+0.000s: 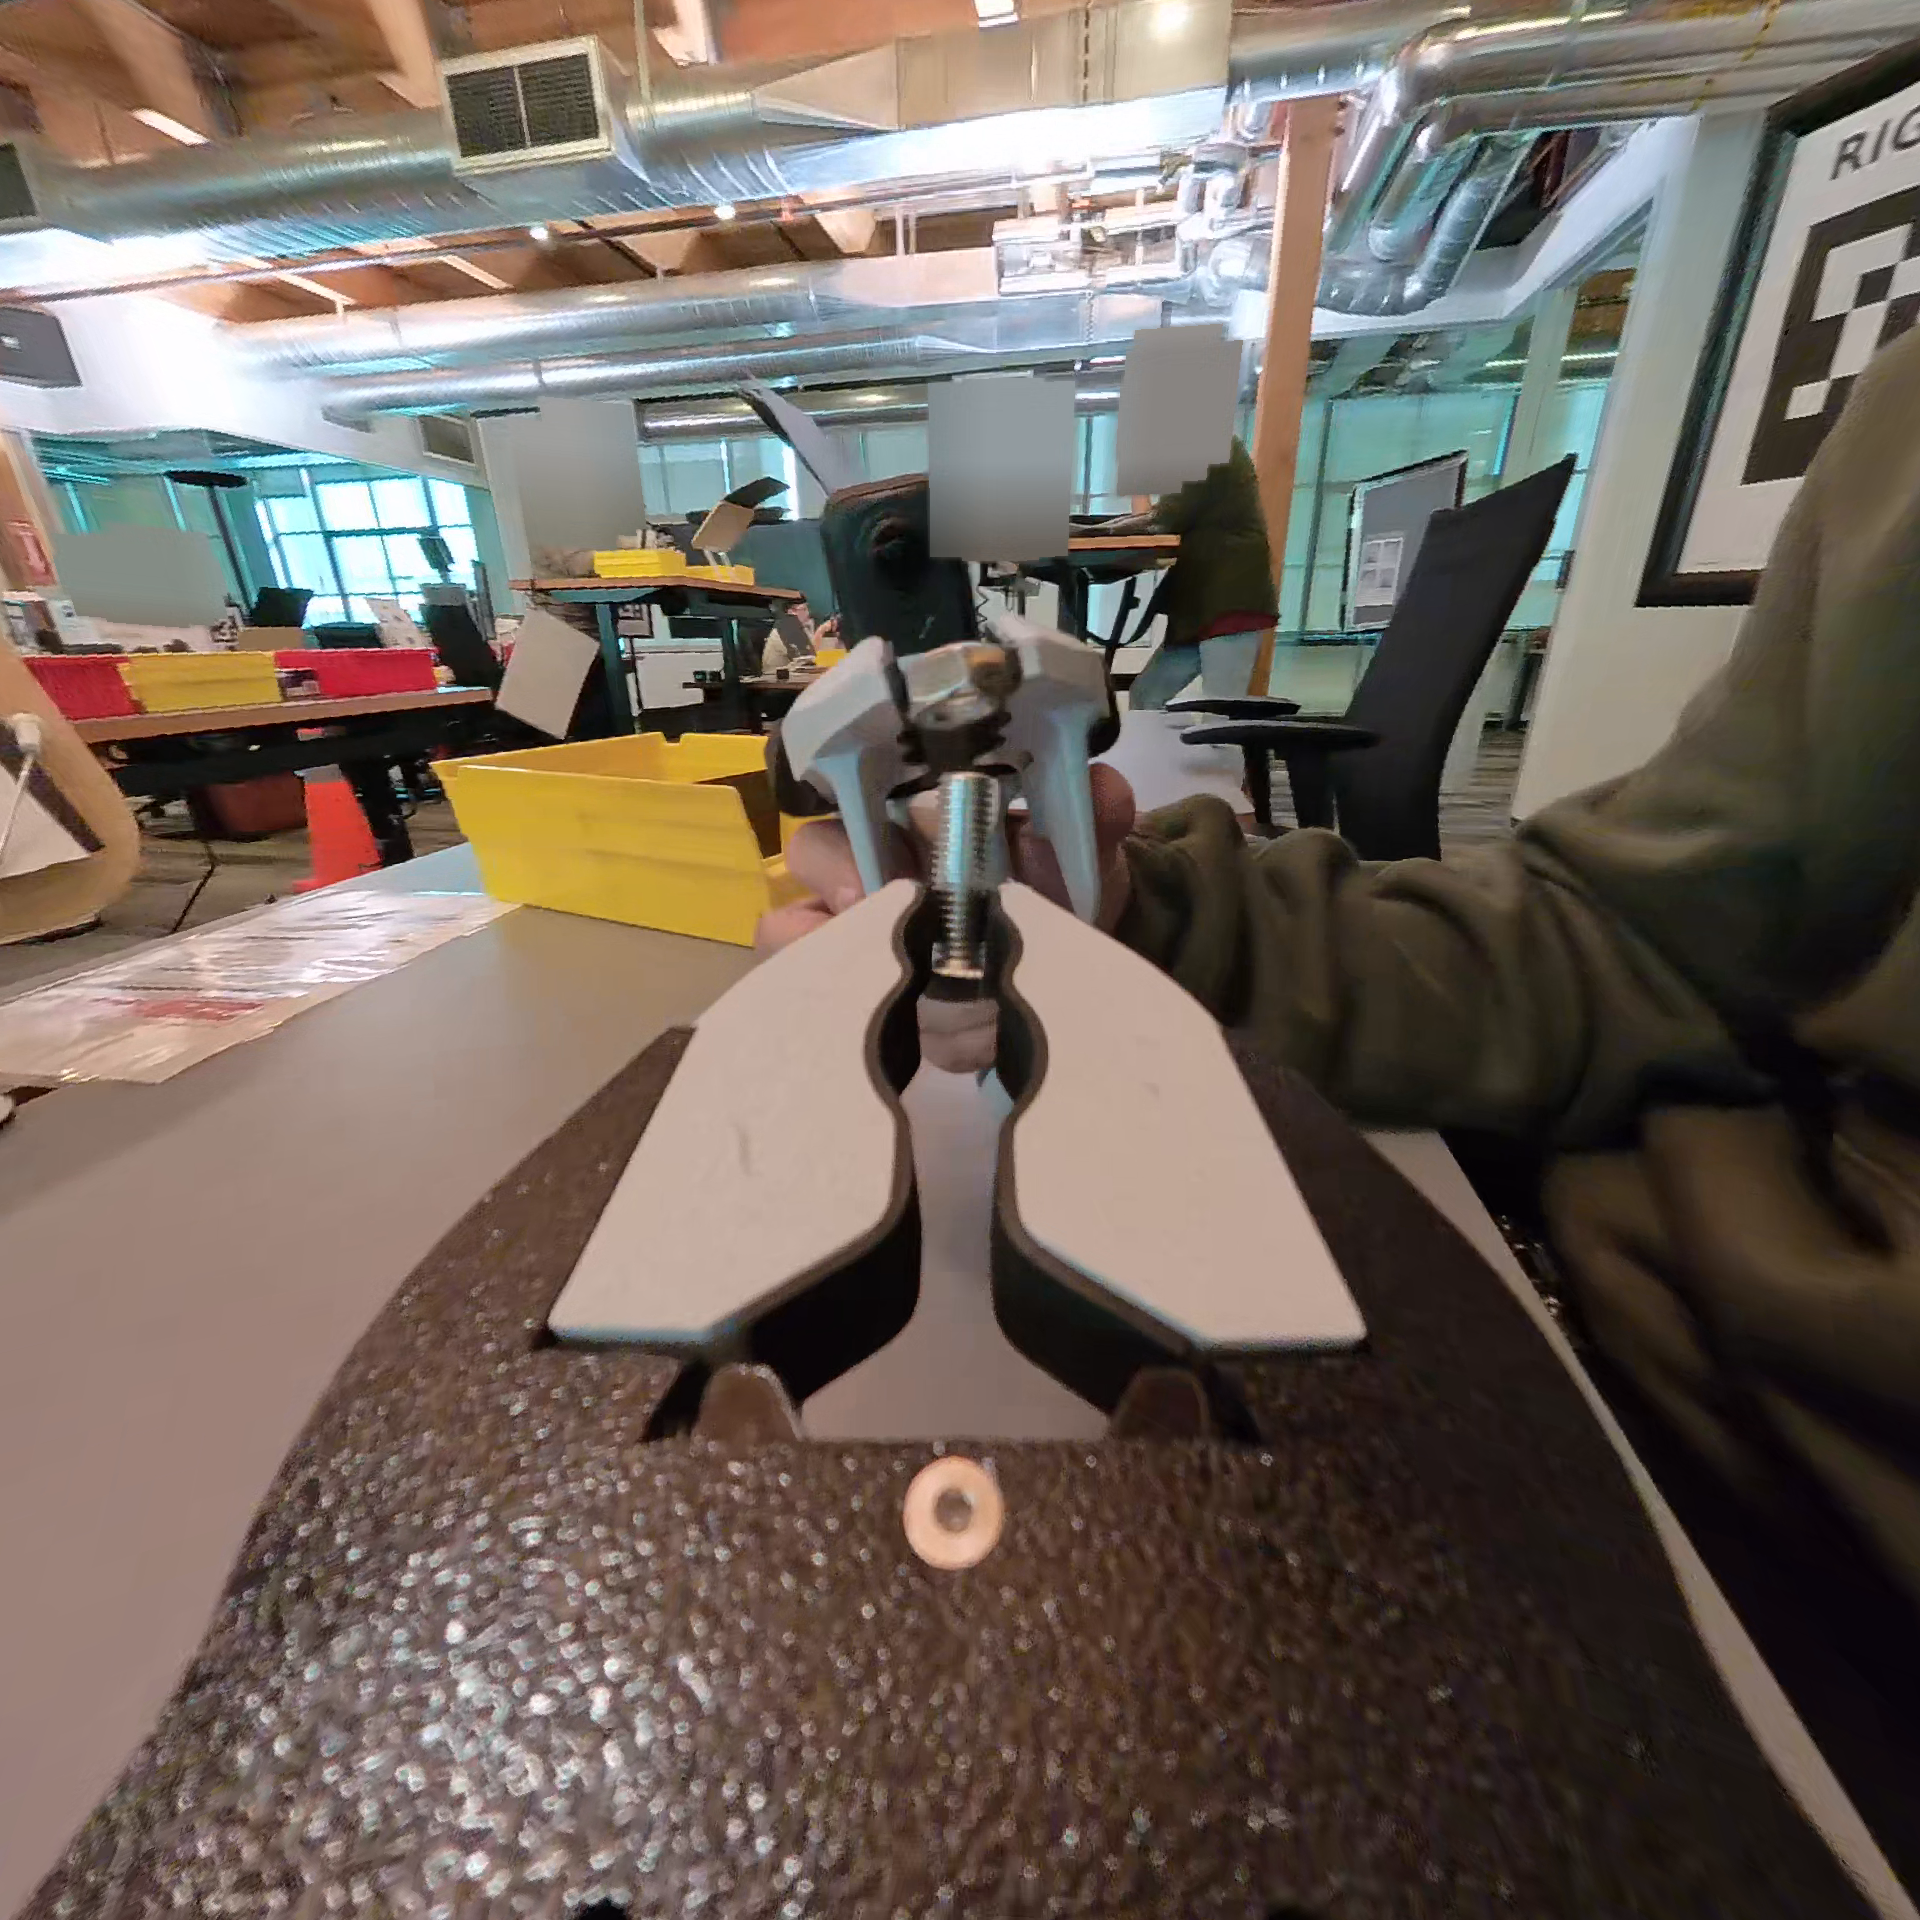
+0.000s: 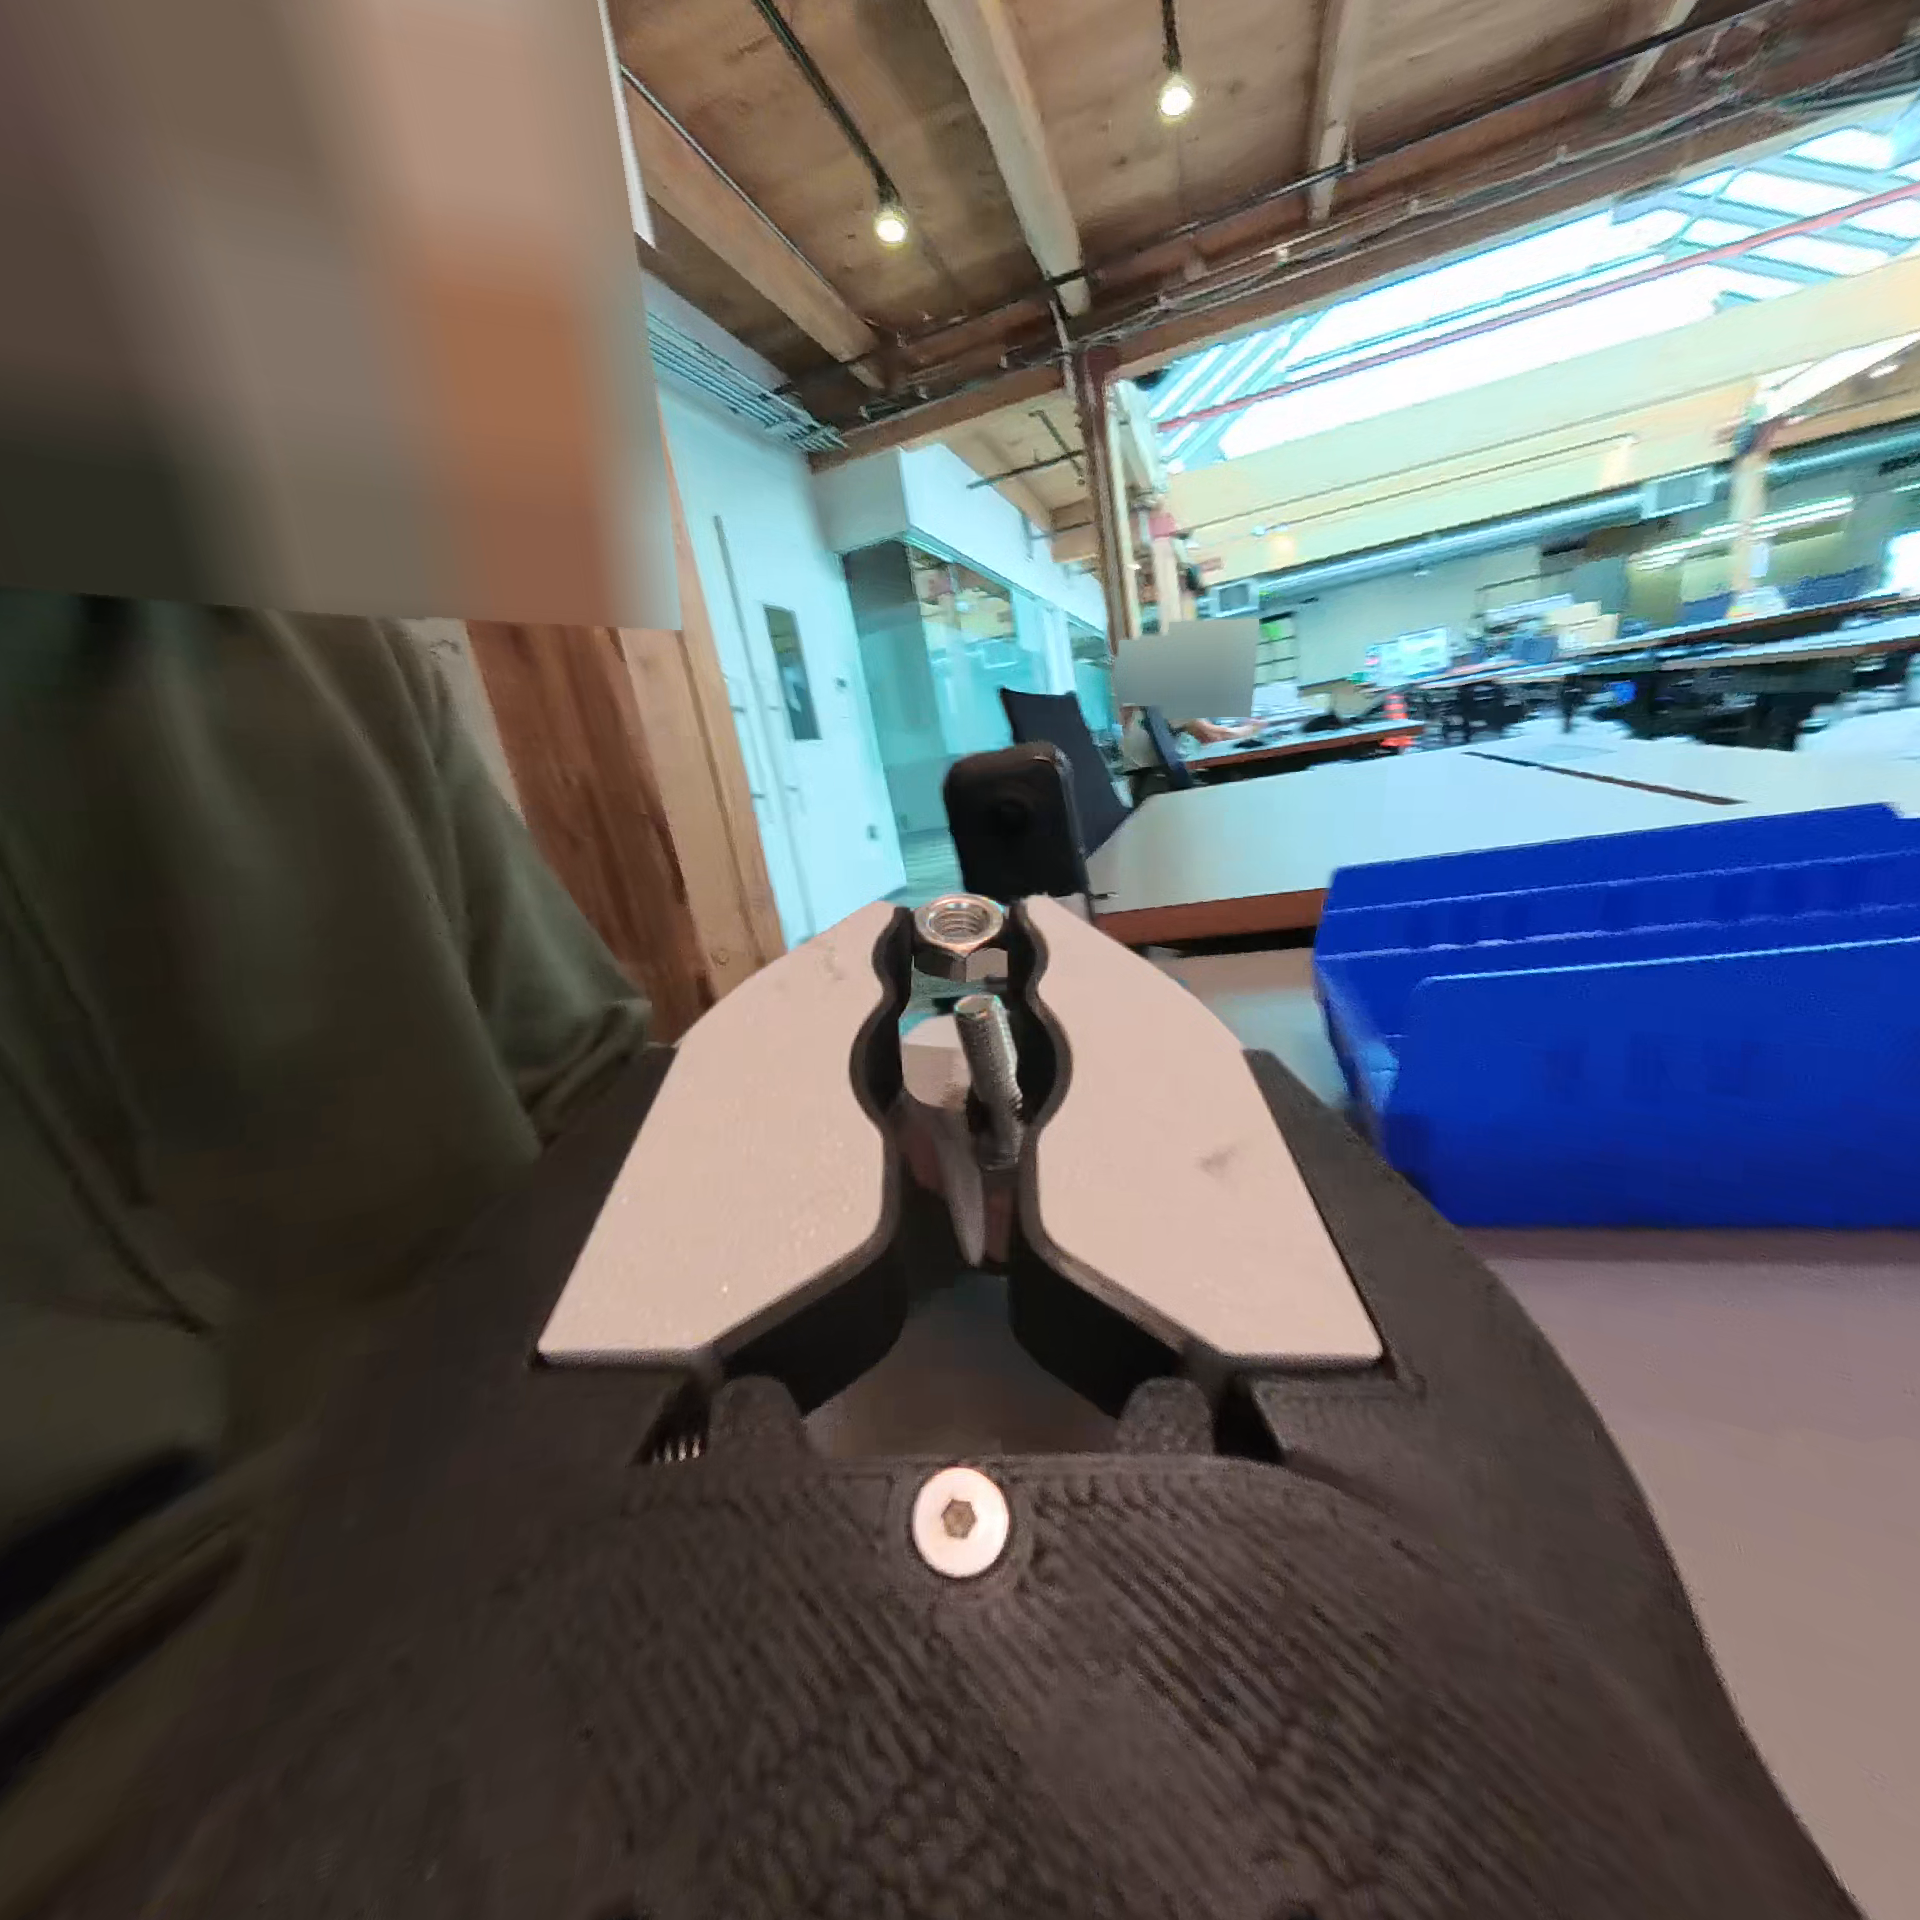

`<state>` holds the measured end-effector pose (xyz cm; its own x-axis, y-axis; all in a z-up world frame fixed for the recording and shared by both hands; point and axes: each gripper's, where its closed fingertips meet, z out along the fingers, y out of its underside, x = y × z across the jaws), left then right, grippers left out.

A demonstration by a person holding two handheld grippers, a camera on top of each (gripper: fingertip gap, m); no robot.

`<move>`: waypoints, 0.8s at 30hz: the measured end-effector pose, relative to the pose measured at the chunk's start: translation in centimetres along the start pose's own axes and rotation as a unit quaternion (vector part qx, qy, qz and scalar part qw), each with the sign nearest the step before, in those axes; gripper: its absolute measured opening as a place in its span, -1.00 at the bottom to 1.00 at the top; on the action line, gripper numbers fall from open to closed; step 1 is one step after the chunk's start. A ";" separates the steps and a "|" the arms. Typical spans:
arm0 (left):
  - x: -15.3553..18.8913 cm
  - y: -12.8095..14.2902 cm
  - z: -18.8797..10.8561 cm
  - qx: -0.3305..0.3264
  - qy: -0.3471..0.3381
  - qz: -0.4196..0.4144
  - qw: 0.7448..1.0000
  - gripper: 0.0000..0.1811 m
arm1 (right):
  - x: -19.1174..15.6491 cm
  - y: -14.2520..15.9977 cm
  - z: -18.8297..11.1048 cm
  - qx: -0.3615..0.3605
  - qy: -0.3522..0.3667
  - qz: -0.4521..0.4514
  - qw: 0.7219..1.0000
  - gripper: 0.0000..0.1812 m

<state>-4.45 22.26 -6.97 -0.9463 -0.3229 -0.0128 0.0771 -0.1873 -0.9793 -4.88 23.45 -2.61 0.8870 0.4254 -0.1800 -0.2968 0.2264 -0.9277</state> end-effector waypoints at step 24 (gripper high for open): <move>-1.7 0.7 -0.3 -0.015 -0.057 0.003 0.998 -0.90 | 9.1 -7.8 -39.8 -0.219 0.808 -0.216 0.503 -0.50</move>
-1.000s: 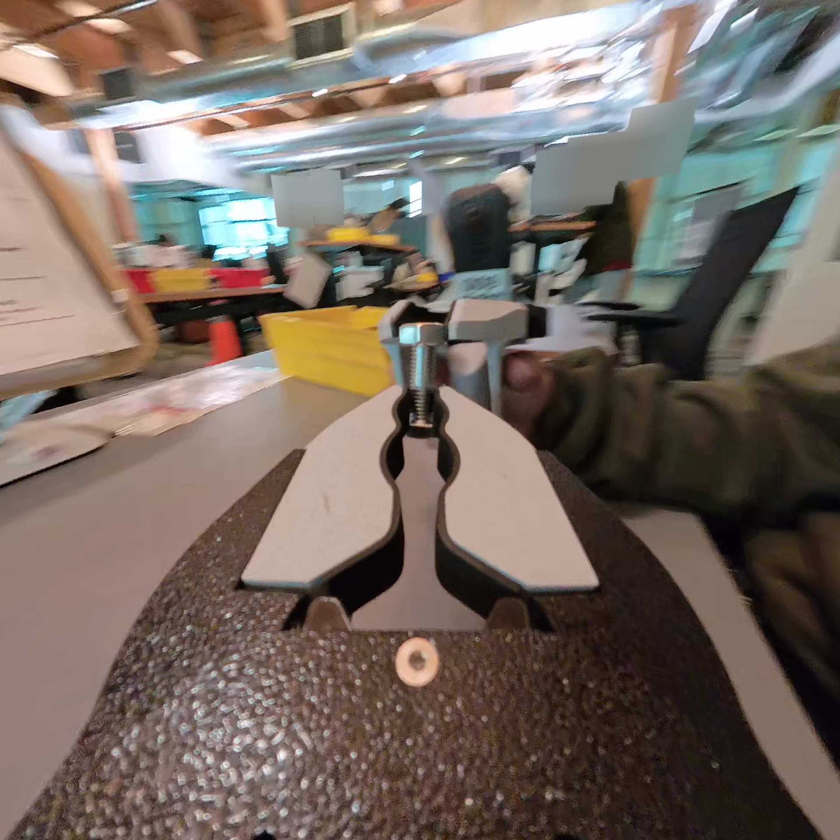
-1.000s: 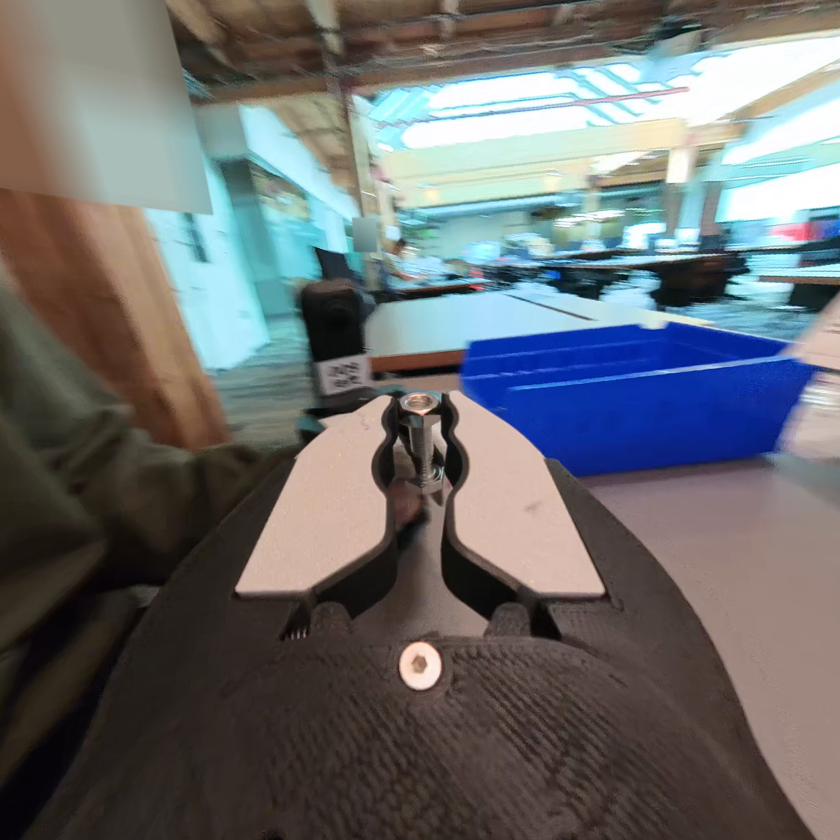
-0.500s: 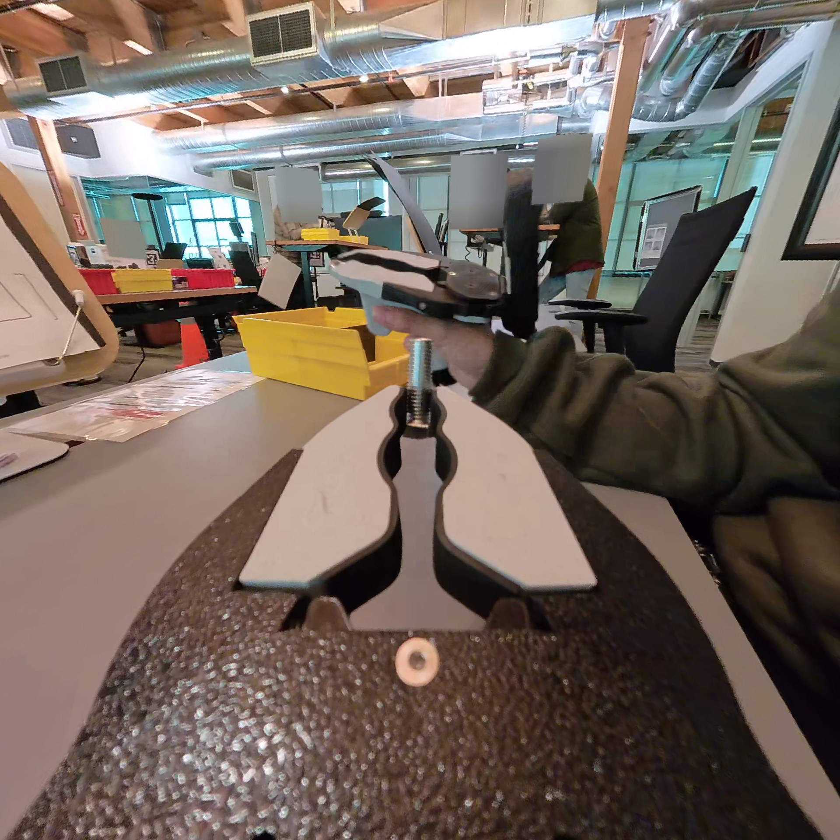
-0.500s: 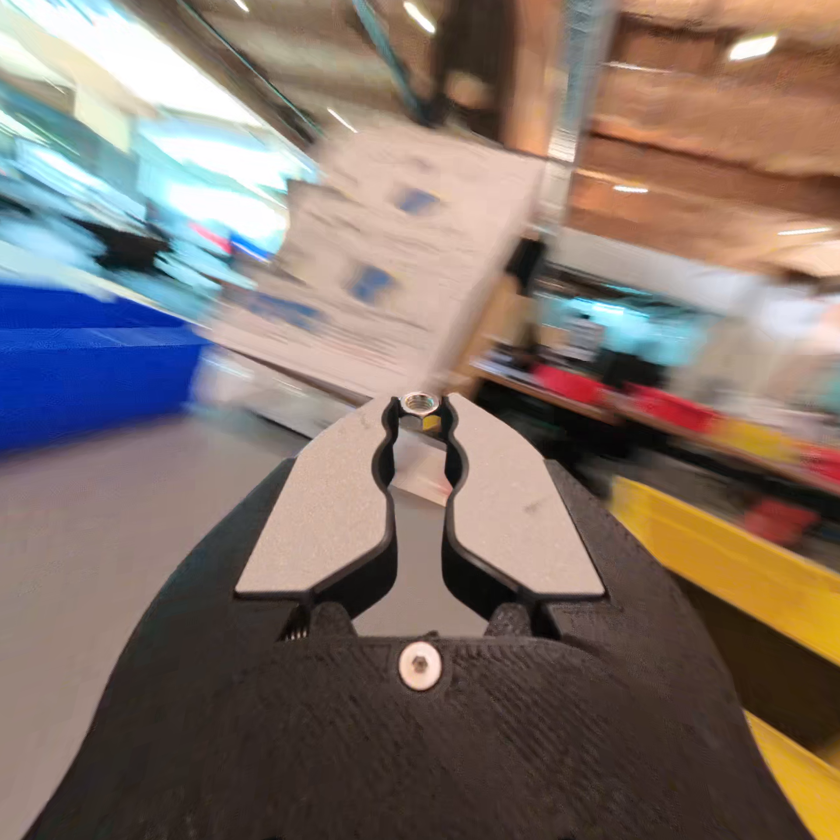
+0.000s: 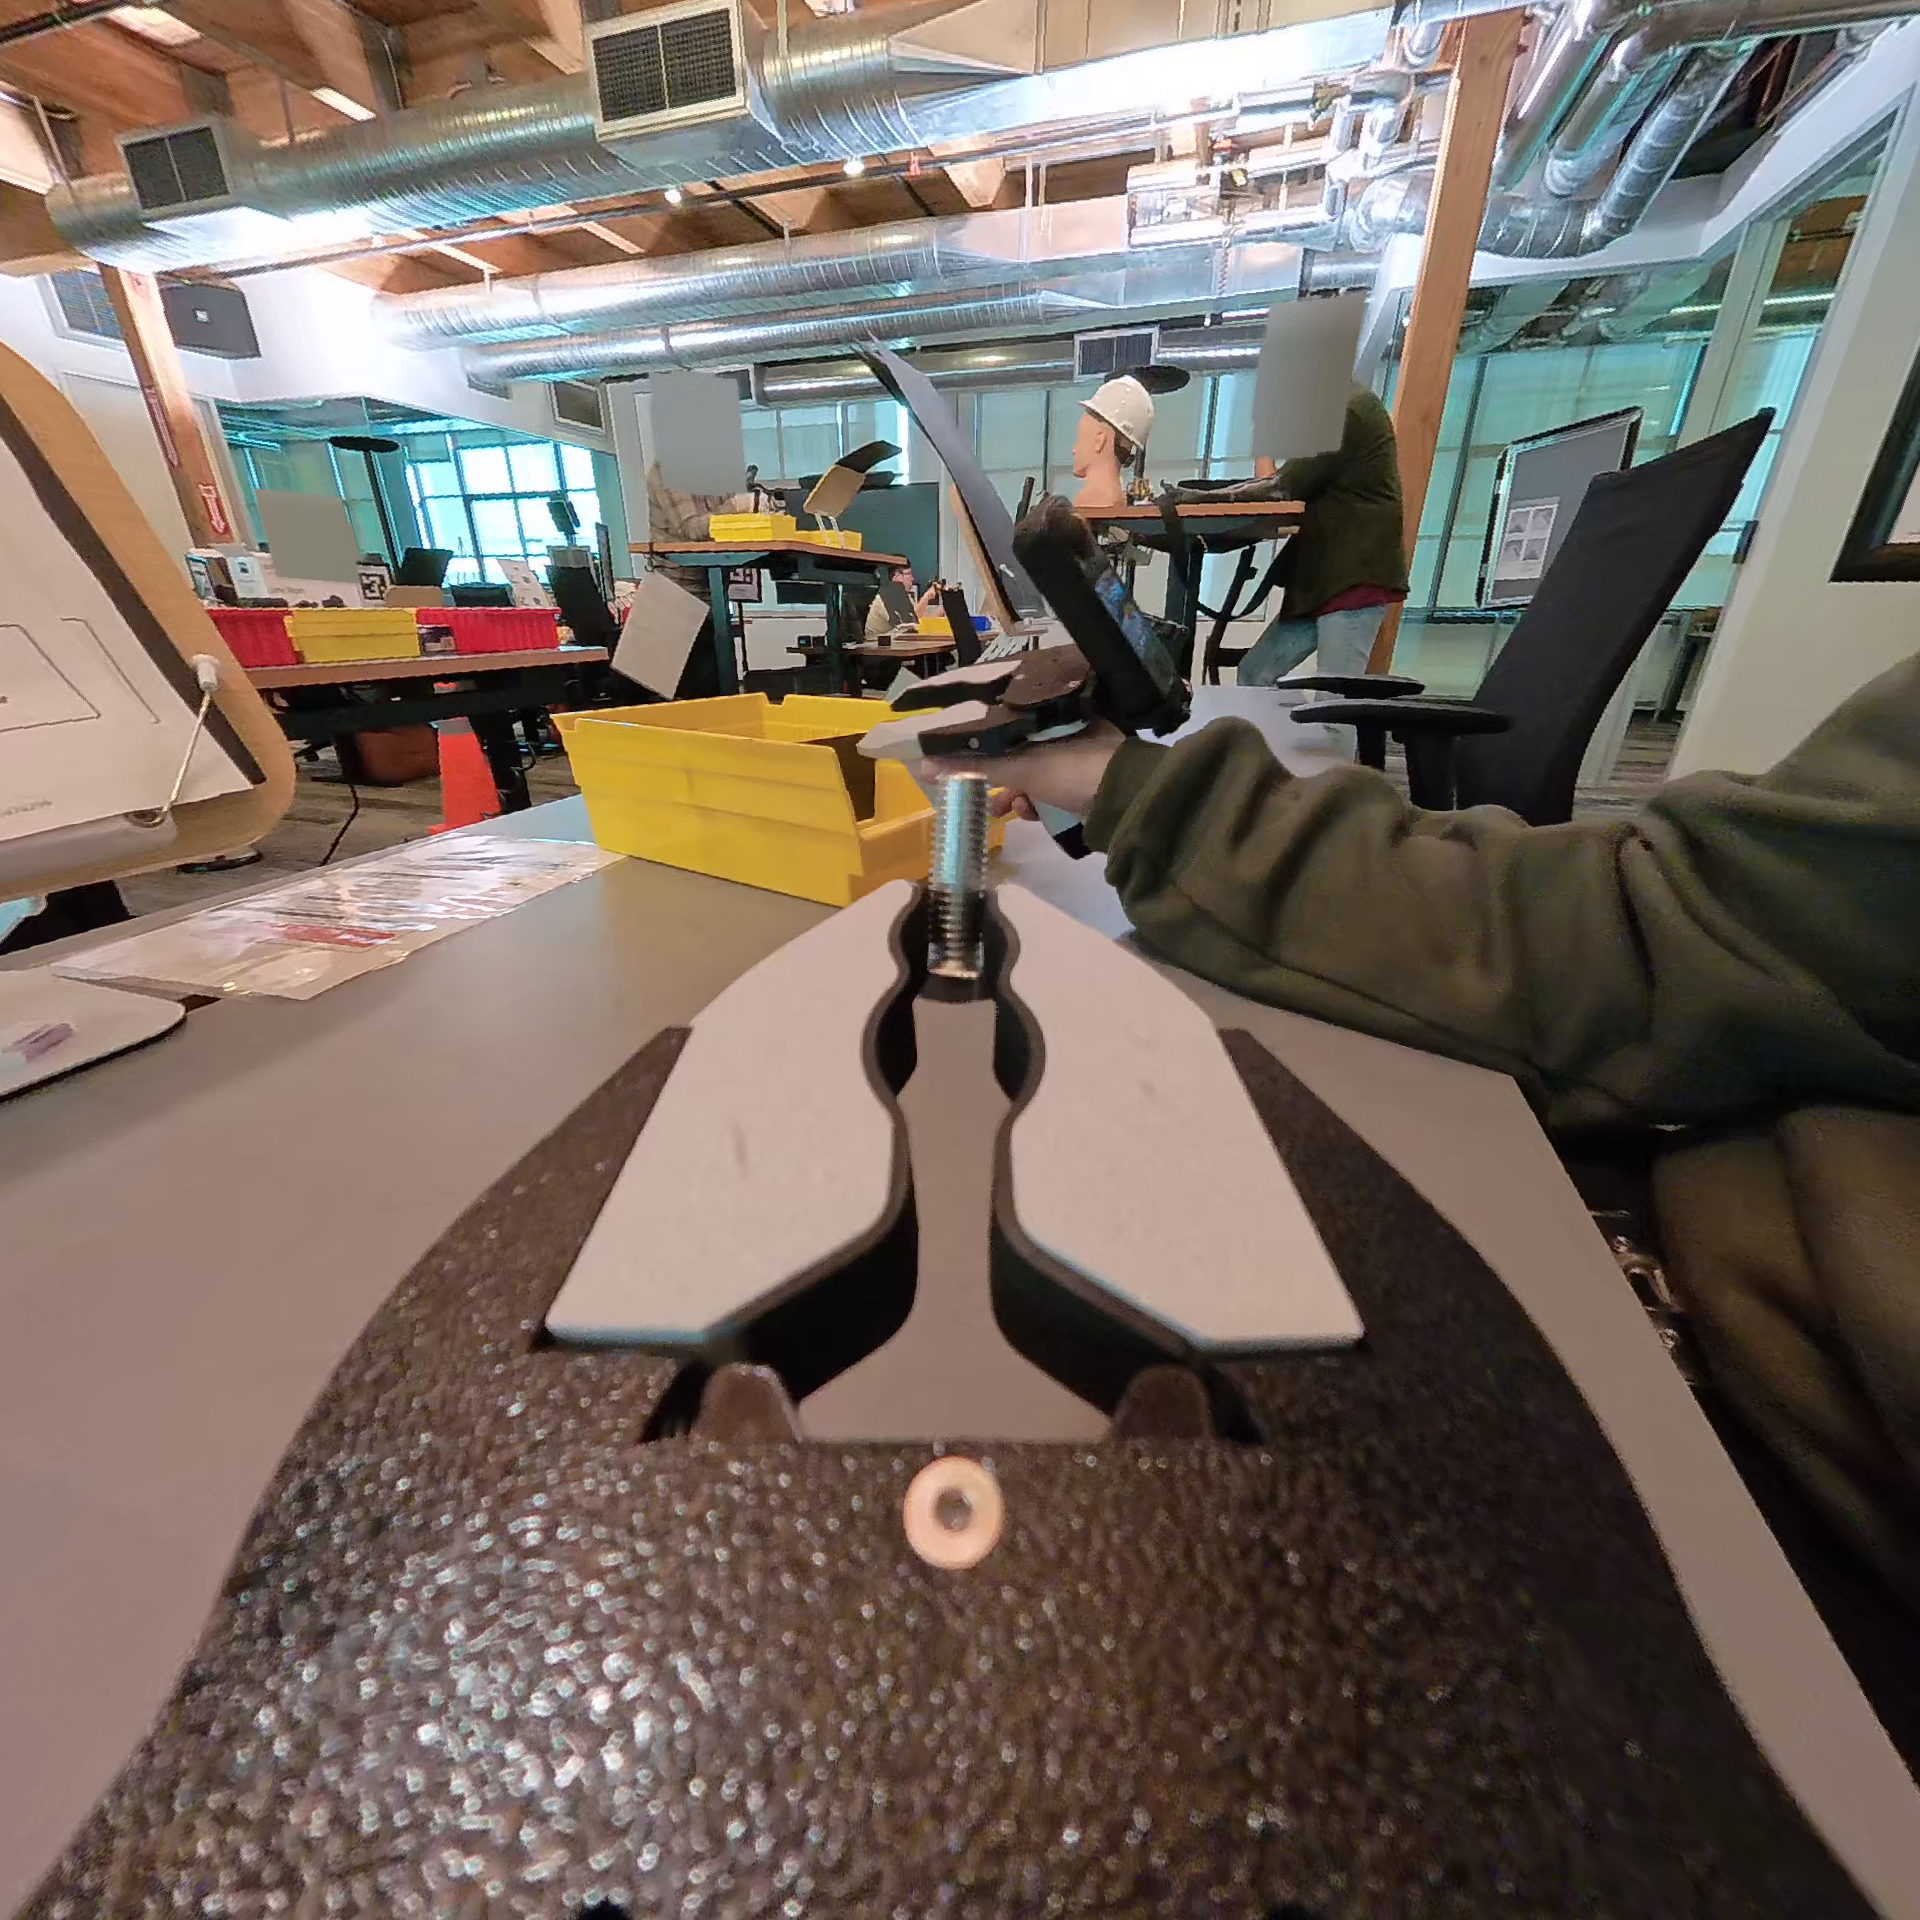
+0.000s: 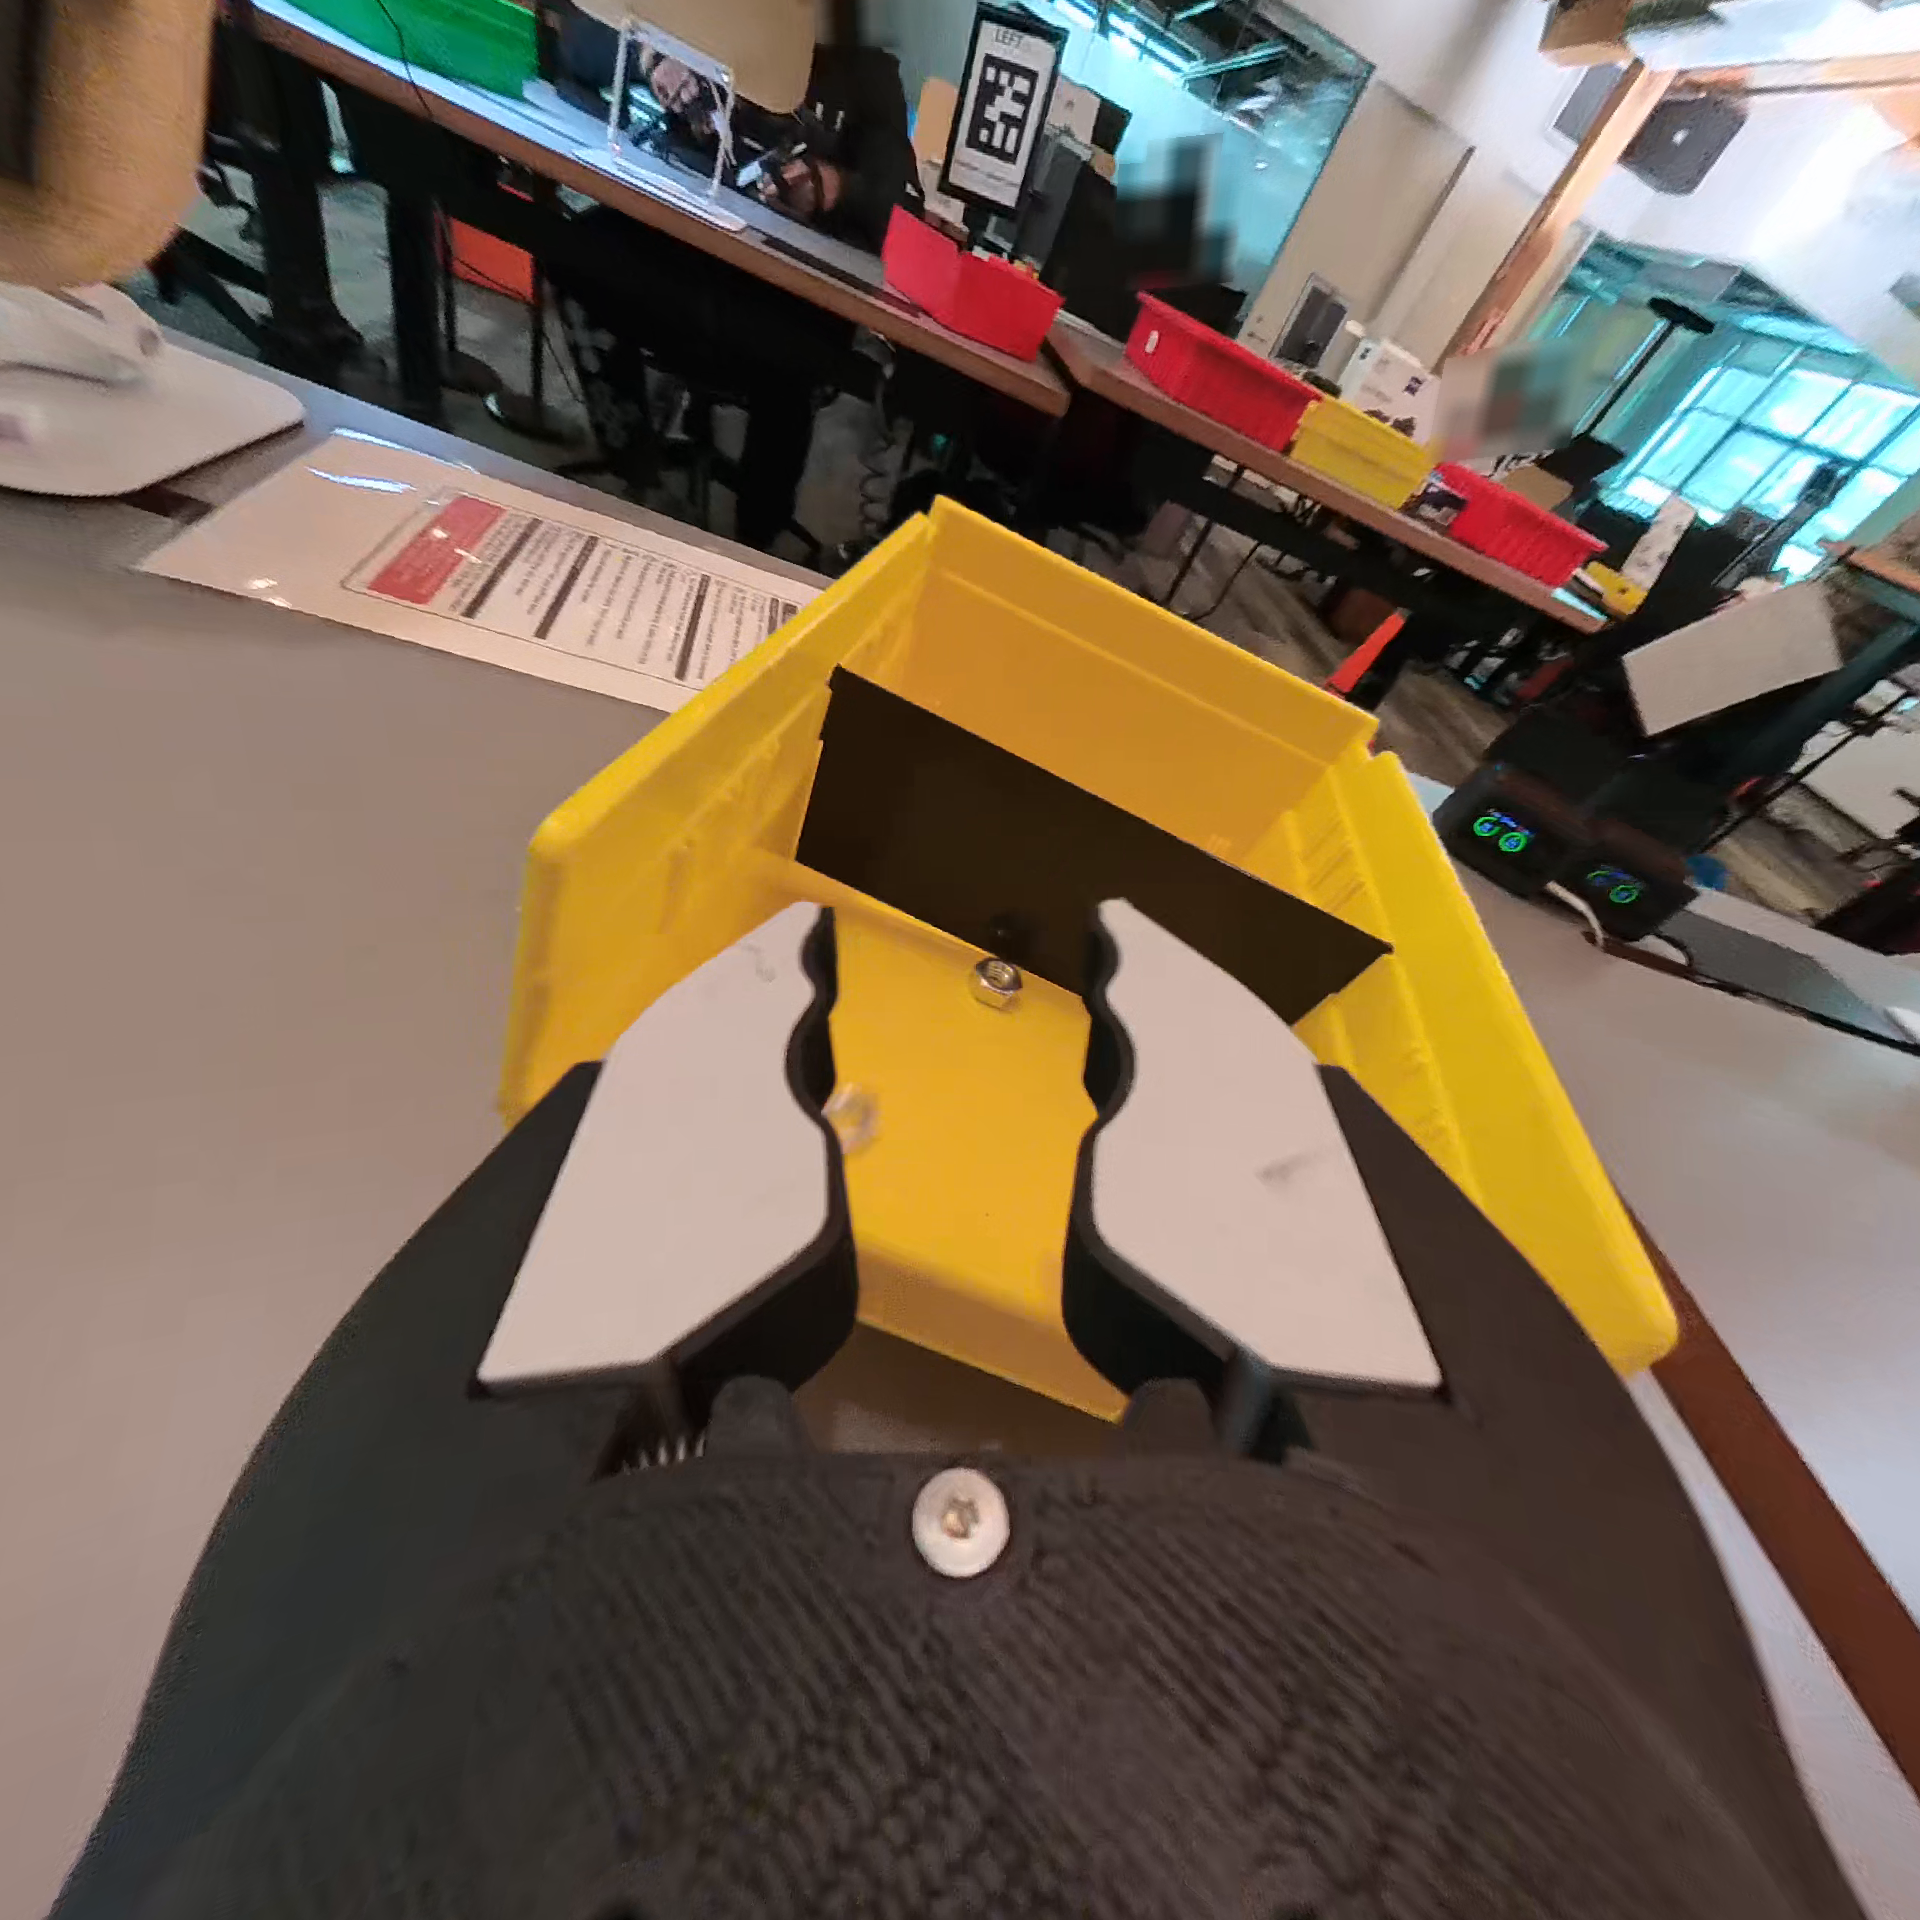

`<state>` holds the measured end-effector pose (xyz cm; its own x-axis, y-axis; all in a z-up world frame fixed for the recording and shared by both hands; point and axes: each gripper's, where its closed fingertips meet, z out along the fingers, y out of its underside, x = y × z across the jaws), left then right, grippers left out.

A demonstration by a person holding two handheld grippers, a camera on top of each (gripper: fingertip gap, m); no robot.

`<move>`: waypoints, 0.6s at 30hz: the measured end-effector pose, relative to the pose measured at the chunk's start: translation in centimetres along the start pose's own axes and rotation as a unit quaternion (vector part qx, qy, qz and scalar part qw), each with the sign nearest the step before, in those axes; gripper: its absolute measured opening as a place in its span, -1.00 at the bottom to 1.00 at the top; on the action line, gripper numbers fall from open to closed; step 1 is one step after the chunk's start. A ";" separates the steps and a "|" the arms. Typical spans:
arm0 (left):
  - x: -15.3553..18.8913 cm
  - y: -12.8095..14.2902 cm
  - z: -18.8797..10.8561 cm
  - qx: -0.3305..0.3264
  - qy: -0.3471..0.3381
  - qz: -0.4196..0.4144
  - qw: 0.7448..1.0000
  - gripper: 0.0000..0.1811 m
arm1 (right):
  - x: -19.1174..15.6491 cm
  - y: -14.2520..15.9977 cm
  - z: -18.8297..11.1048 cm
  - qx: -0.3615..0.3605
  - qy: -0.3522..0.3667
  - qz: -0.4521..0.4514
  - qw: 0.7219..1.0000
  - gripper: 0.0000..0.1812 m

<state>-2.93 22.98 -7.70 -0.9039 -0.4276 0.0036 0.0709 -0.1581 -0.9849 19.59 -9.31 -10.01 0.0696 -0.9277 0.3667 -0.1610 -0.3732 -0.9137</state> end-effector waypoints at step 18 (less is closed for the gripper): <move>0.1 0.2 0.4 -0.002 -0.004 0.004 1.000 -0.90 | -31.4 -12.5 -22.2 0.256 -0.676 0.033 0.691 -0.75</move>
<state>-2.81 22.55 -7.85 -0.9002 -0.4355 -0.0038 0.0768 -0.1501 -0.9857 -2.47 24.34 -6.22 0.9896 0.0377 0.1389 0.1373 0.0413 -0.9897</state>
